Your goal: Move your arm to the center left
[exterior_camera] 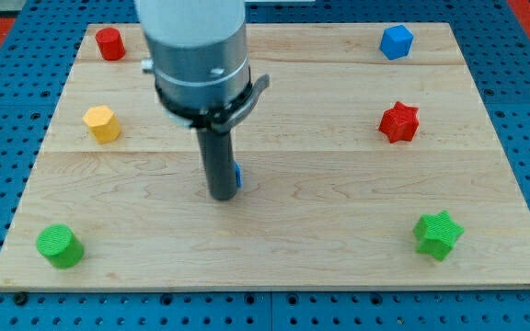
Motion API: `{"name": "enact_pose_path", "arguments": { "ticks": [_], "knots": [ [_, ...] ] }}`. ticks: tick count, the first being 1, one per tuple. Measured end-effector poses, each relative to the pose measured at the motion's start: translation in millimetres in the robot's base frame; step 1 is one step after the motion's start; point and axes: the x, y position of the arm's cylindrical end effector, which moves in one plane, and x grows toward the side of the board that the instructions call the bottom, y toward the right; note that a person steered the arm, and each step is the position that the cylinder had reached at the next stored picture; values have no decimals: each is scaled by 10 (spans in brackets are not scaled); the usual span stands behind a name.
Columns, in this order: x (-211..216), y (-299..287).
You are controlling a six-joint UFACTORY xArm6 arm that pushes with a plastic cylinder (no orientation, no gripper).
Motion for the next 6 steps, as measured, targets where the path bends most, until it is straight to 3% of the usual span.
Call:
{"name": "enact_pose_path", "arguments": {
  "ticks": [1,2,3,4,5,6],
  "knots": [
    [-433,38],
    [-569,39],
    [-324,-800],
    [-444,-1805],
    [-613,-2142],
    [-968,-1726]
  ]
}}
